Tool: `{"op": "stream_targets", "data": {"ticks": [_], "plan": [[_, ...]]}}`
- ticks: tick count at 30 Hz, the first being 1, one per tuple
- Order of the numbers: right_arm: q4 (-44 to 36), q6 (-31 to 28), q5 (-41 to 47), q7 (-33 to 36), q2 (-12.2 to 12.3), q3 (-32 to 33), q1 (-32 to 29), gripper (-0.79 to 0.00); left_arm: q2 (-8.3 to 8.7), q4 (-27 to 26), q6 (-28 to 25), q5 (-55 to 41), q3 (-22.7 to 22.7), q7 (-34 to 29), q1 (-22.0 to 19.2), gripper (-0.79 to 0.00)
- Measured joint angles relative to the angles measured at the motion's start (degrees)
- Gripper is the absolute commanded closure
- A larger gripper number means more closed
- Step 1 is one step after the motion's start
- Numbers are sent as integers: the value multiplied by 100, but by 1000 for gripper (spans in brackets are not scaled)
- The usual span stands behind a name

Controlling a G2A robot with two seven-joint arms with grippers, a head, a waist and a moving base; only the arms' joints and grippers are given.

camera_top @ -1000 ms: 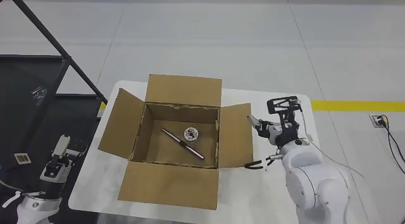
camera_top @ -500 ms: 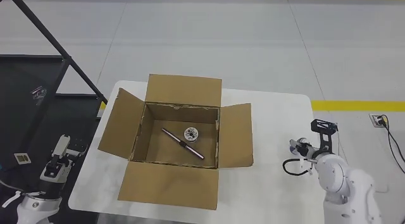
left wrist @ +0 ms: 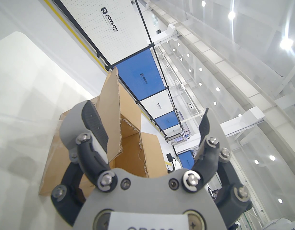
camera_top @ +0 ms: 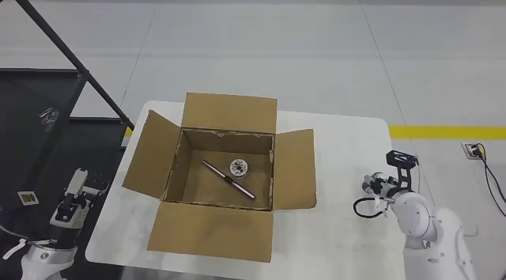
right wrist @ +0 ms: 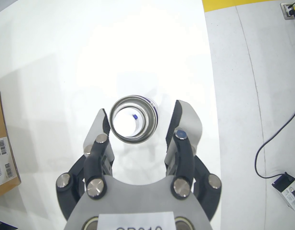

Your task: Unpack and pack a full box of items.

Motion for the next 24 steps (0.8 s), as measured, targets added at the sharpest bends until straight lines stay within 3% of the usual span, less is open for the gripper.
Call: {"op": "stream_targets", "data": {"ticks": [7, 14, 19, 24], "plan": [[-455, -78, 143, -97, 35, -117, 7, 0, 0, 0, 0, 0, 0, 0, 0, -785], [-2434, -153, 396, -332, 9, -656, -465, 0, 0, 0, 0, 0, 0, 0, 0, -785], [-3640, -294, 325, -527, -17, -1501, -587, 0, 0, 0, 0, 0, 0, 0, 0, -785], [-3293, -584, 268, -279, -74, -2683, 17, 0, 0, 0, 0, 0, 0, 0, 0, -785]]}}
